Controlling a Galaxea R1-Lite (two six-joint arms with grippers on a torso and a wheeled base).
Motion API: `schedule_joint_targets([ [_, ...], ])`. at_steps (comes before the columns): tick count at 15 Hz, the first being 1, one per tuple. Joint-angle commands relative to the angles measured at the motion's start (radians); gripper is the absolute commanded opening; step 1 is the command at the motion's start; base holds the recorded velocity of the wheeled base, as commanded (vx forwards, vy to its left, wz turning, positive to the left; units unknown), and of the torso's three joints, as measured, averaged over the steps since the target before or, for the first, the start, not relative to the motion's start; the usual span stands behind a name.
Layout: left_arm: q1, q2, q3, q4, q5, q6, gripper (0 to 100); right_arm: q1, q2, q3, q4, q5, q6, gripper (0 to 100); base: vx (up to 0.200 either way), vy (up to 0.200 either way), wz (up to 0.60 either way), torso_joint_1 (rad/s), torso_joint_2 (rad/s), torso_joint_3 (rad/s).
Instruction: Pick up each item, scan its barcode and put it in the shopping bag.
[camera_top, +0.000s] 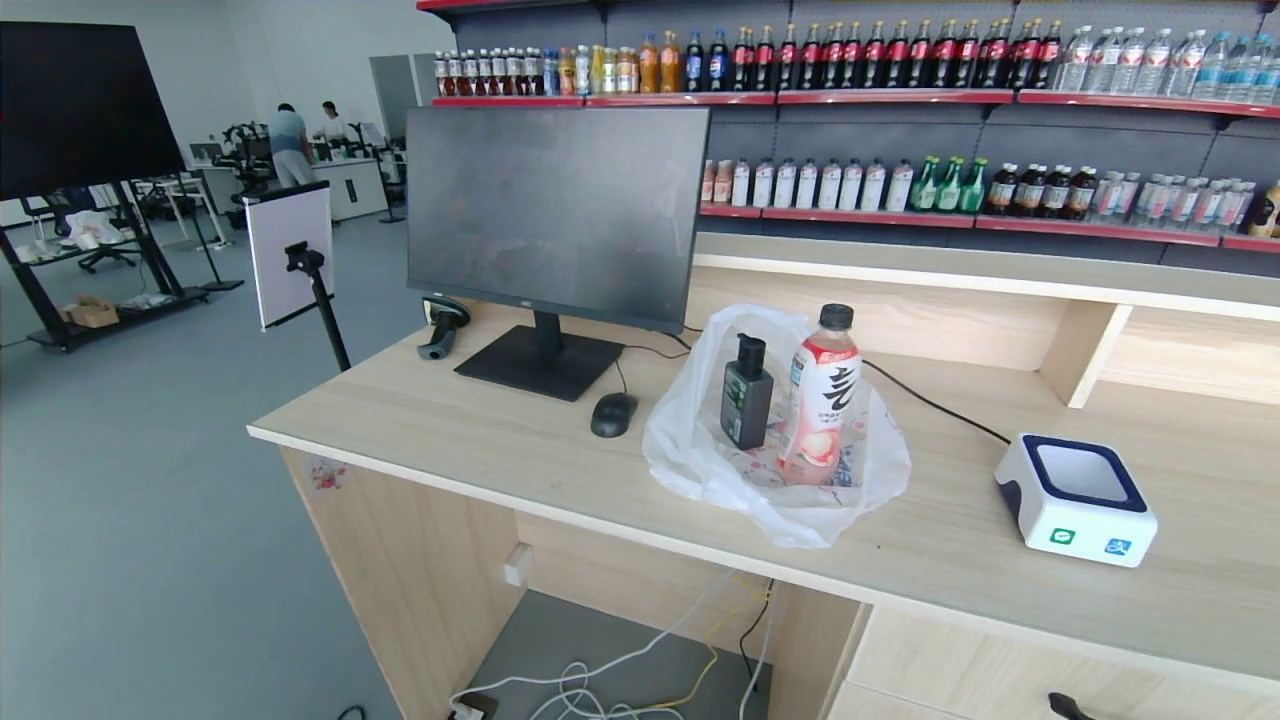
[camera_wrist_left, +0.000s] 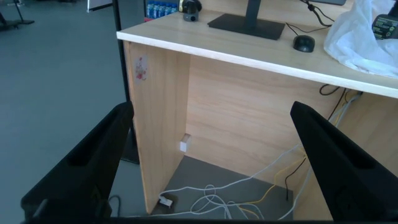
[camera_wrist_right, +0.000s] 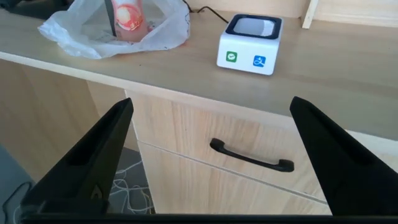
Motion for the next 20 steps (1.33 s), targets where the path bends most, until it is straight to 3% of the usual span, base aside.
schedule_joint_targets([
  [1, 0.002, 0.0, 0.0, 0.0, 0.001, 0.0, 100, 0.0, 0.002, 0.0, 0.0, 0.001, 0.0, 100, 0.0, 0.0, 0.0, 0.0, 0.0, 0.0],
  [3, 0.002, 0.0, 0.0, 0.002, 0.001, 0.003, 100, 0.0, 0.002, 0.0, 0.0, 0.001, 0.002, 100, 0.0, 0.0, 0.0, 0.0, 0.0, 0.0],
  [12, 0.0, 0.0, 0.0, 0.002, 0.001, 0.003, 100, 0.0, 0.002, 0.0, 0.0, 0.001, 0.002, 100, 0.0, 0.0, -0.6, 0.003, 0.0, -0.001],
  [18, 0.002, 0.001, 0.0, 0.002, 0.001, 0.002, 100, 0.0, 0.002, 0.0, 0.0, 0.001, 0.002, 100, 0.0, 0.0, 0.0, 0.0, 0.0, 0.0],
  [20, 0.002, 0.0, 0.0, 0.003, 0.001, 0.002, 100, 0.0, 0.002, 0.0, 0.0, 0.001, 0.002, 100, 0.0, -0.2, 0.0, 0.005, 0.0, 0.002],
])
